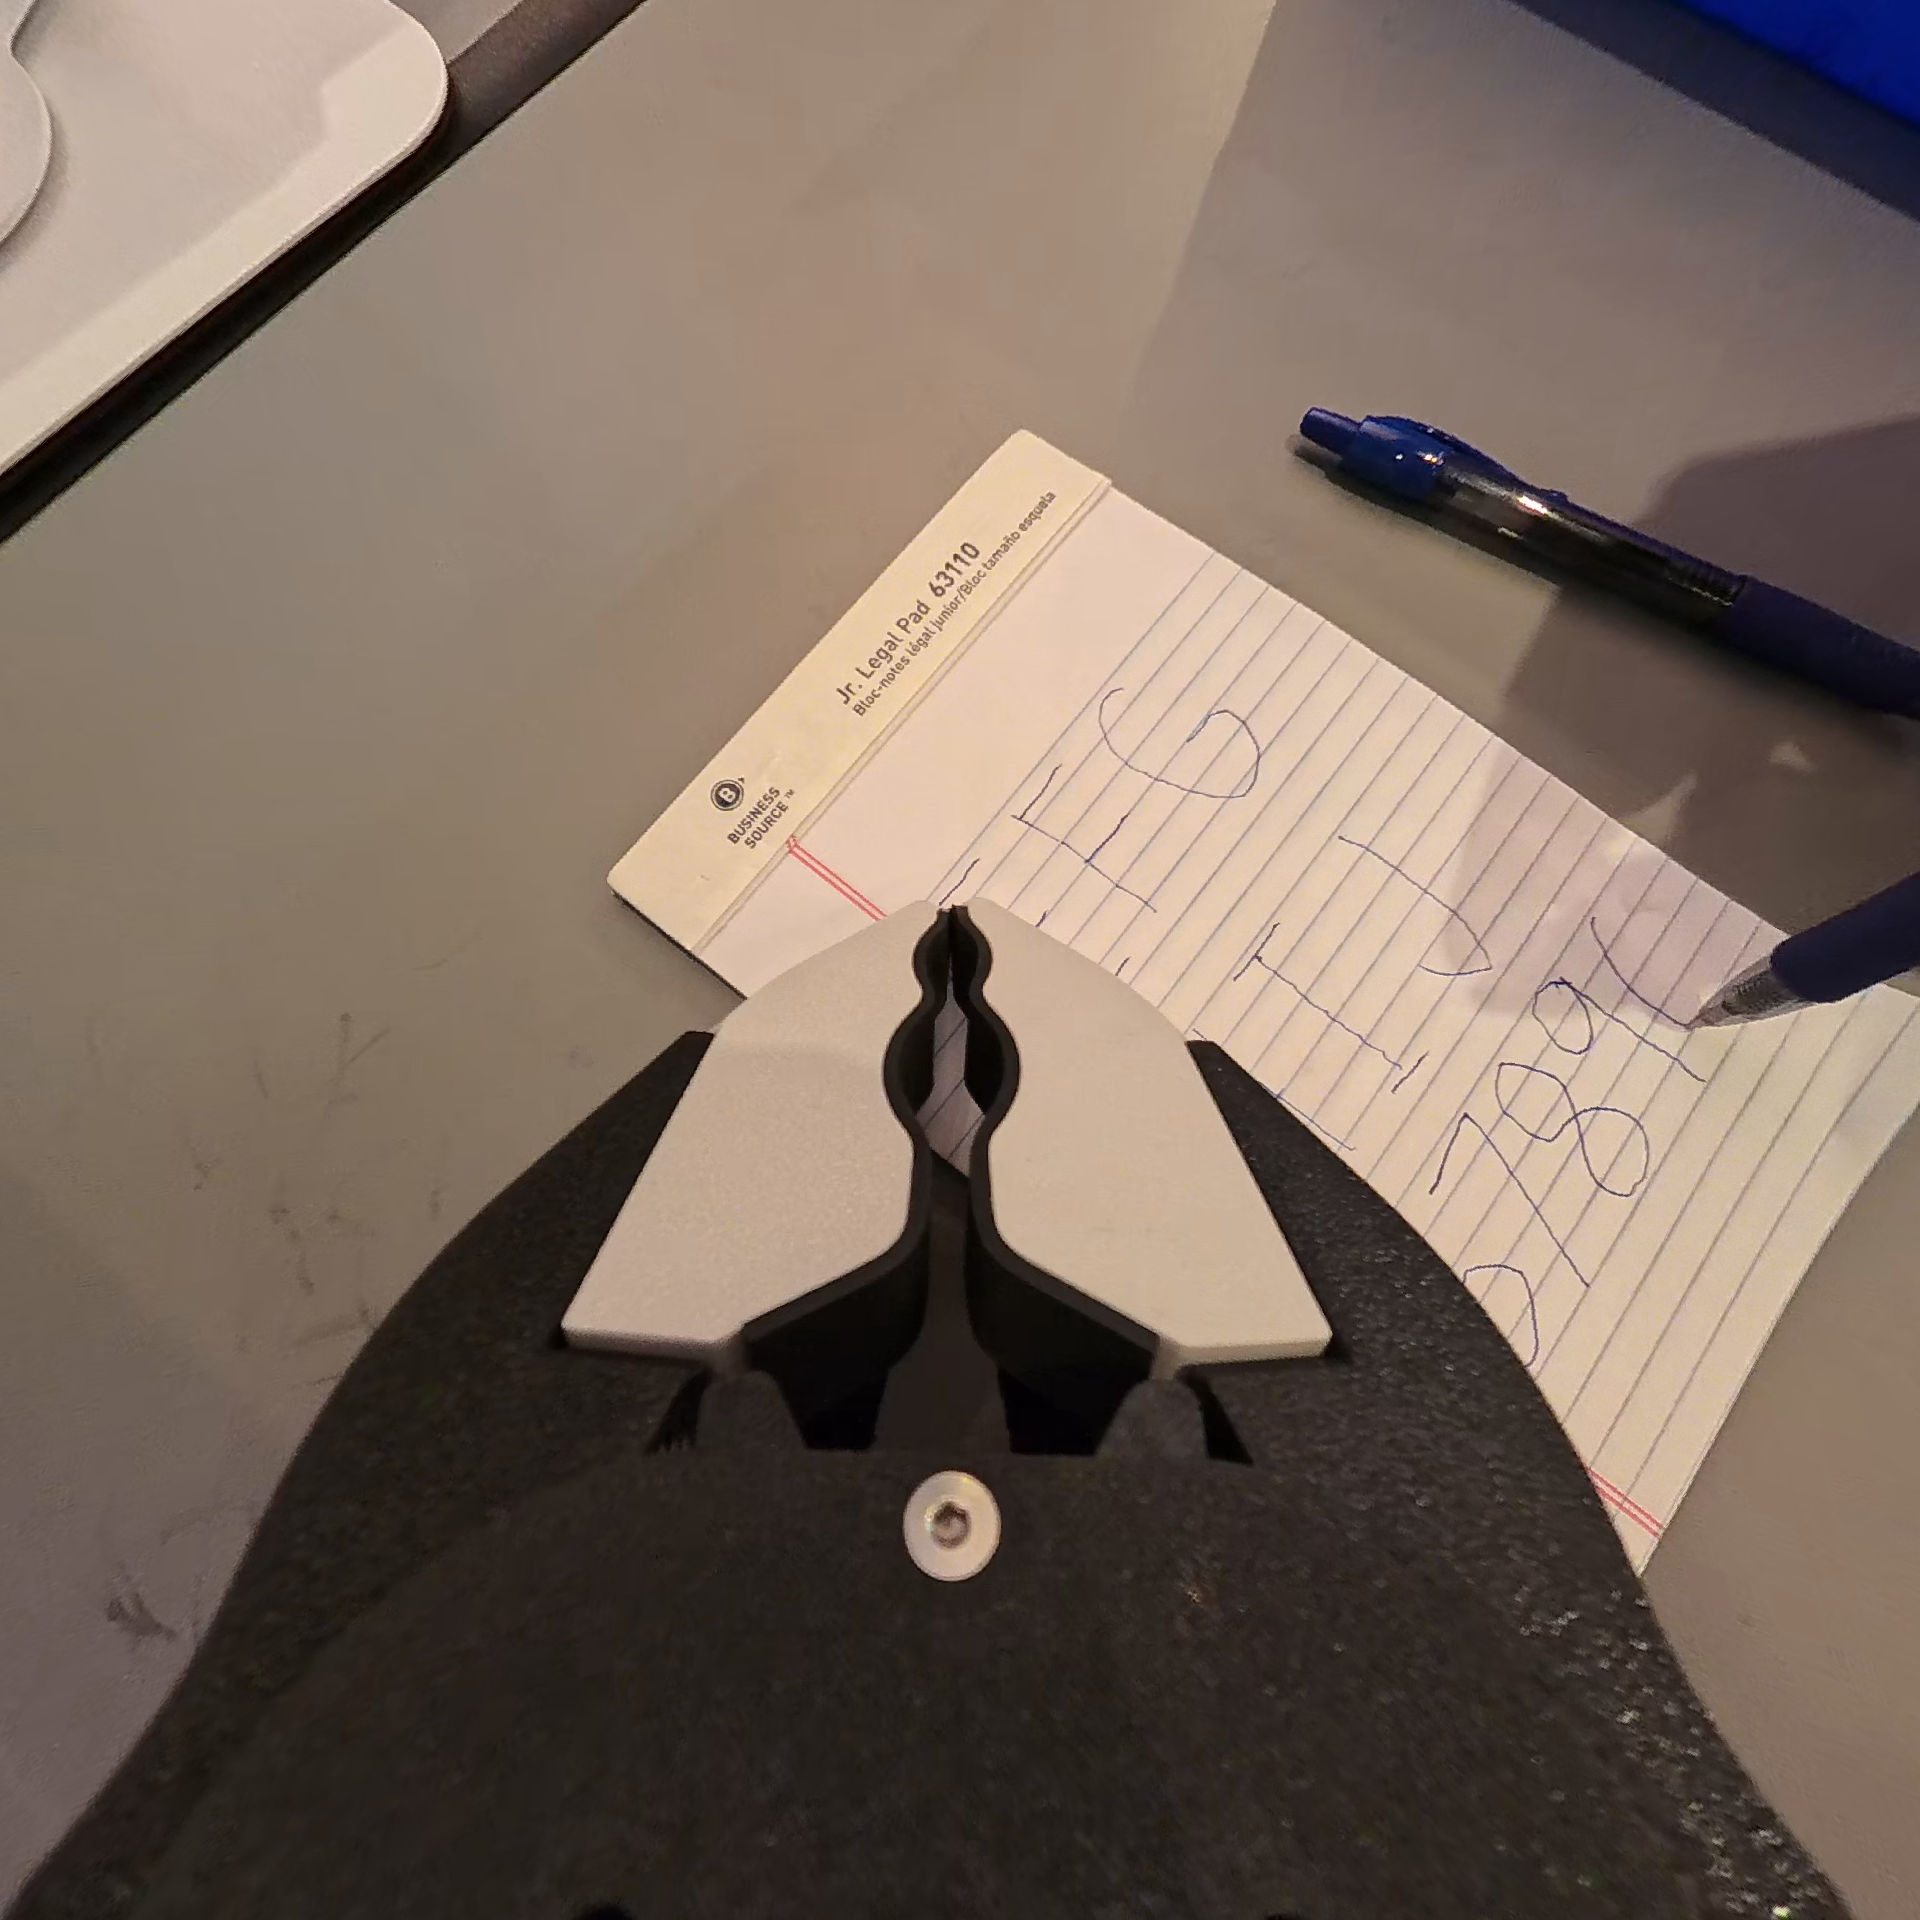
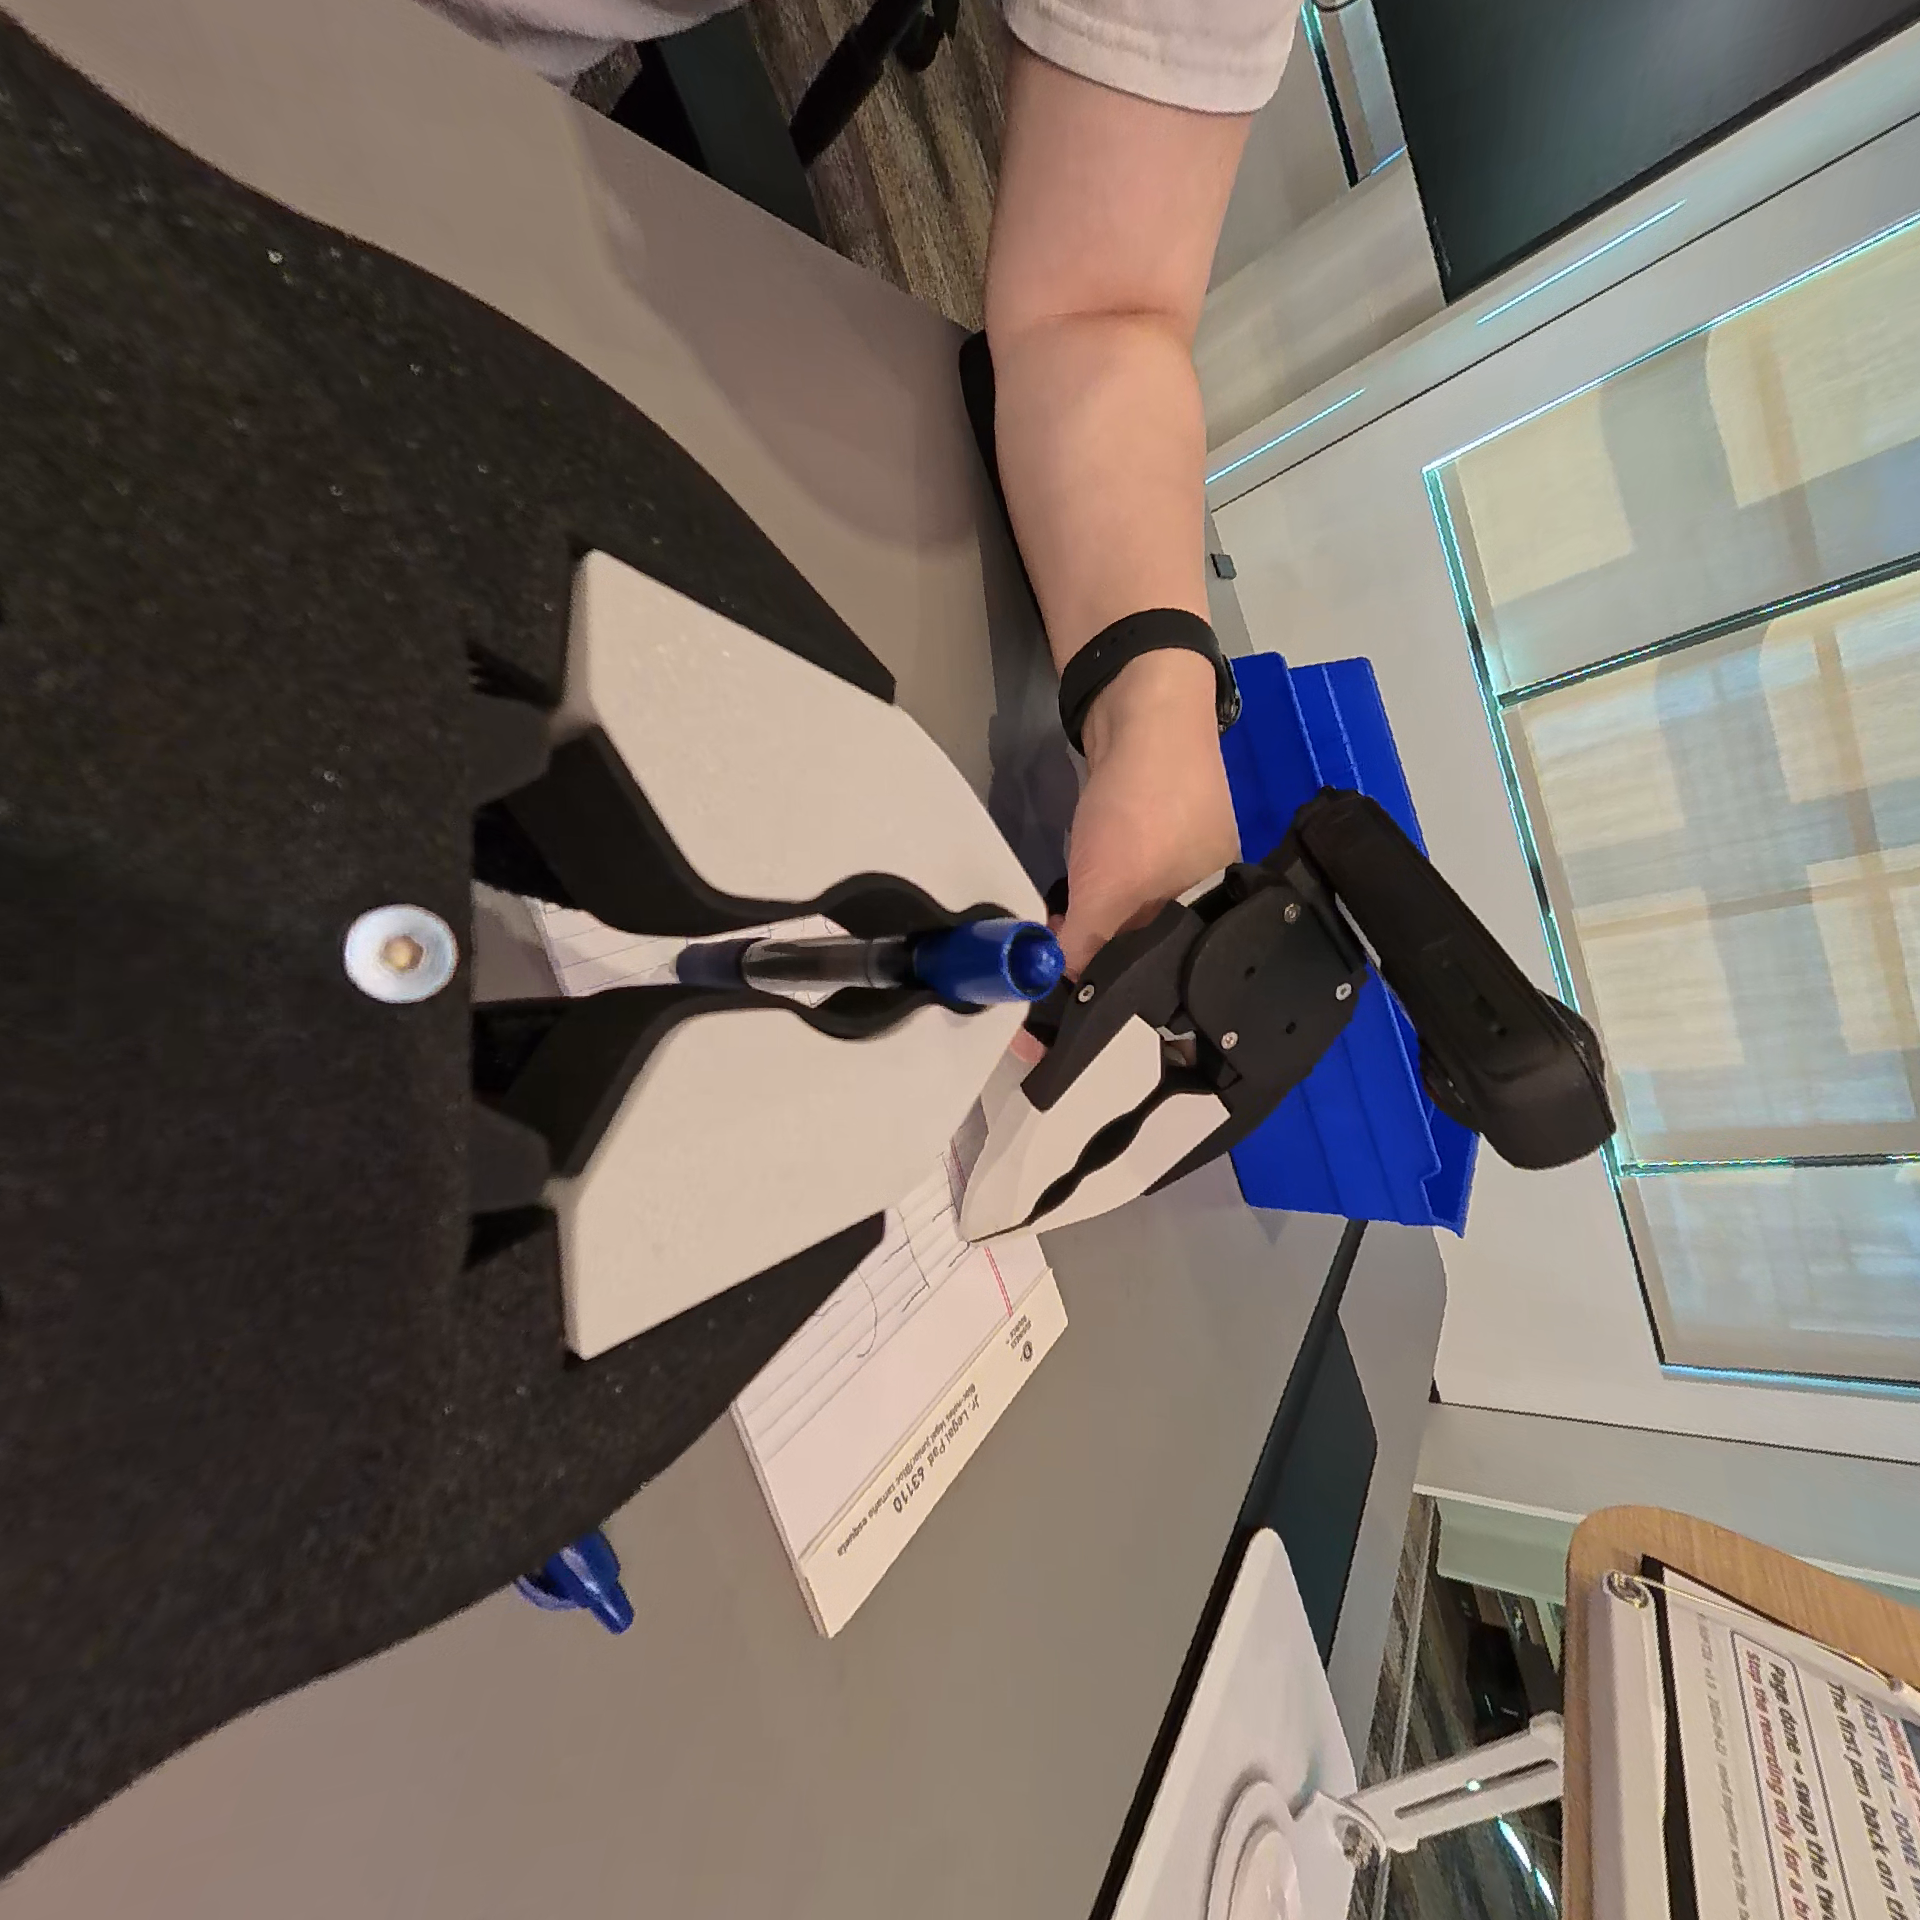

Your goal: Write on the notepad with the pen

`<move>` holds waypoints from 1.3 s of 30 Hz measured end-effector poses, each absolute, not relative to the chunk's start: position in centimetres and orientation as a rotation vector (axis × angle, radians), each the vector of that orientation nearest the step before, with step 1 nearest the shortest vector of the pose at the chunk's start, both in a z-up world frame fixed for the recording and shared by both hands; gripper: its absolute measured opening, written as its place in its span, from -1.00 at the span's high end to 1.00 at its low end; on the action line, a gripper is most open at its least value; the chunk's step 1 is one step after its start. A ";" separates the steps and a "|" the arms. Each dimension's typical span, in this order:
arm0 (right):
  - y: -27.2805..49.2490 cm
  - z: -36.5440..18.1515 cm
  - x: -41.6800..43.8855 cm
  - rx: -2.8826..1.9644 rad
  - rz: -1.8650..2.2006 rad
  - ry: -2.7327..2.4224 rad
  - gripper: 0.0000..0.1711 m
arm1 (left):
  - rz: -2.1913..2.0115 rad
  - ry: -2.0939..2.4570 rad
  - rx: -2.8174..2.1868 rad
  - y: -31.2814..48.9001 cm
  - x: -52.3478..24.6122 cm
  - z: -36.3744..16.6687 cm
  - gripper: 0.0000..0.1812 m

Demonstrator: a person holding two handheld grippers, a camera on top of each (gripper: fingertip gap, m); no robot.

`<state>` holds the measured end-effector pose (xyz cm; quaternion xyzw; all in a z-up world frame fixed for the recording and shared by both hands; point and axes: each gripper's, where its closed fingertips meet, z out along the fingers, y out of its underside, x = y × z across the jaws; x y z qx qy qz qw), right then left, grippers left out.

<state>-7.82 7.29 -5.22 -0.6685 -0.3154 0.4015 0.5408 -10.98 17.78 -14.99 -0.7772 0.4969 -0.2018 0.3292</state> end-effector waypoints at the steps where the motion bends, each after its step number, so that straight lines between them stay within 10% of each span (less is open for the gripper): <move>1: 7.2 -5.2 -7.8 -1.592 0.960 -0.751 0.95 | -0.528 1.300 -2.033 17.8 -11.0 -15.0 1.00; 39: 7.8 -5.6 -5.8 -1.653 0.943 -0.715 0.95 | -0.520 1.303 -2.031 17.8 -11.0 -15.0 1.00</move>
